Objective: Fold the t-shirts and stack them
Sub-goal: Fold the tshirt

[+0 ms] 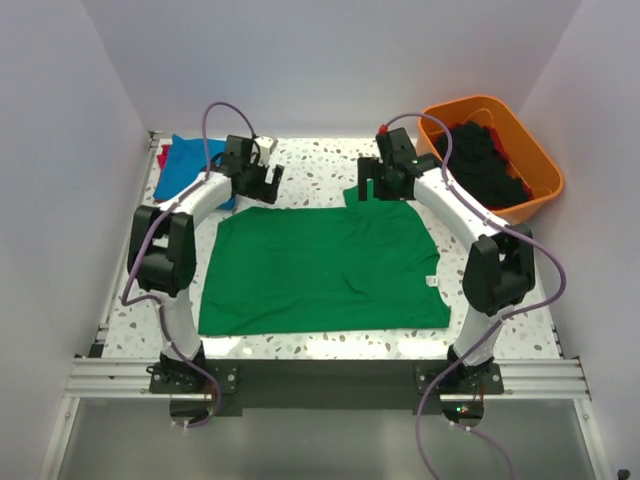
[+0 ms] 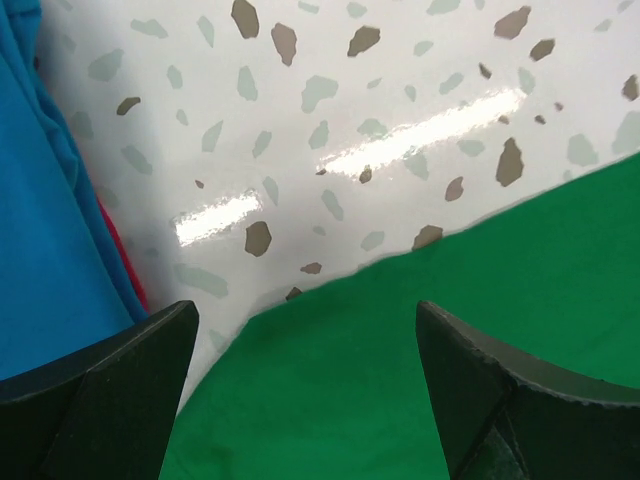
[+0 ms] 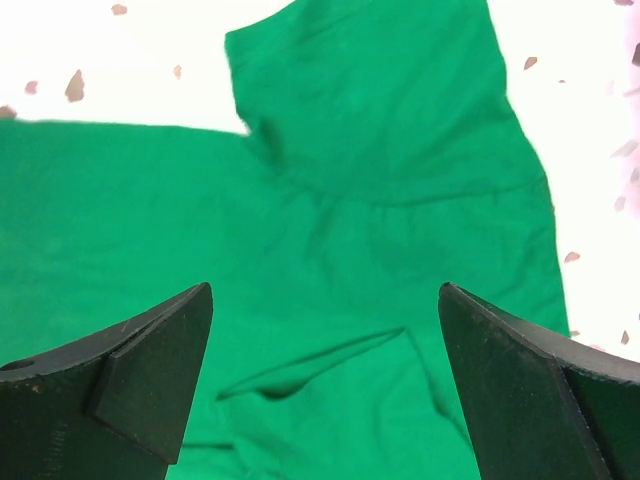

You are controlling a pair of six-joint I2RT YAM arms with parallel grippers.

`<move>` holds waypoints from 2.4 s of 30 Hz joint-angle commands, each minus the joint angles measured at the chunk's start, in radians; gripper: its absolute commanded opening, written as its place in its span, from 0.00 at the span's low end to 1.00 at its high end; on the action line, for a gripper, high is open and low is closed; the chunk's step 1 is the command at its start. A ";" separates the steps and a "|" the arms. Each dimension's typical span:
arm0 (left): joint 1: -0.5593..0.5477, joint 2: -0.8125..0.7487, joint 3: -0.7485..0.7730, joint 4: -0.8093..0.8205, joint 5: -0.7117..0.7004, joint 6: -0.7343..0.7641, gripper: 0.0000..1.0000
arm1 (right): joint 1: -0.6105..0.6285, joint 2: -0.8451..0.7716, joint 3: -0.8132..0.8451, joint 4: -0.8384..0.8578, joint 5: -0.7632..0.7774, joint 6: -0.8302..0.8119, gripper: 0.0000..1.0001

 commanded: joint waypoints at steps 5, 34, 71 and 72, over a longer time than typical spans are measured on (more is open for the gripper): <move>0.038 0.065 -0.001 0.004 0.050 0.134 0.85 | -0.061 0.125 0.137 -0.029 -0.019 -0.028 0.99; 0.081 0.098 -0.113 0.053 0.159 0.097 0.00 | -0.078 0.550 0.593 -0.098 0.107 0.012 0.99; 0.069 -0.159 -0.299 0.161 0.110 0.002 0.00 | -0.049 0.383 0.280 0.172 0.208 0.060 0.00; 0.063 -0.163 -0.302 0.154 0.096 0.001 0.00 | -0.052 0.332 0.254 0.177 0.204 0.060 0.00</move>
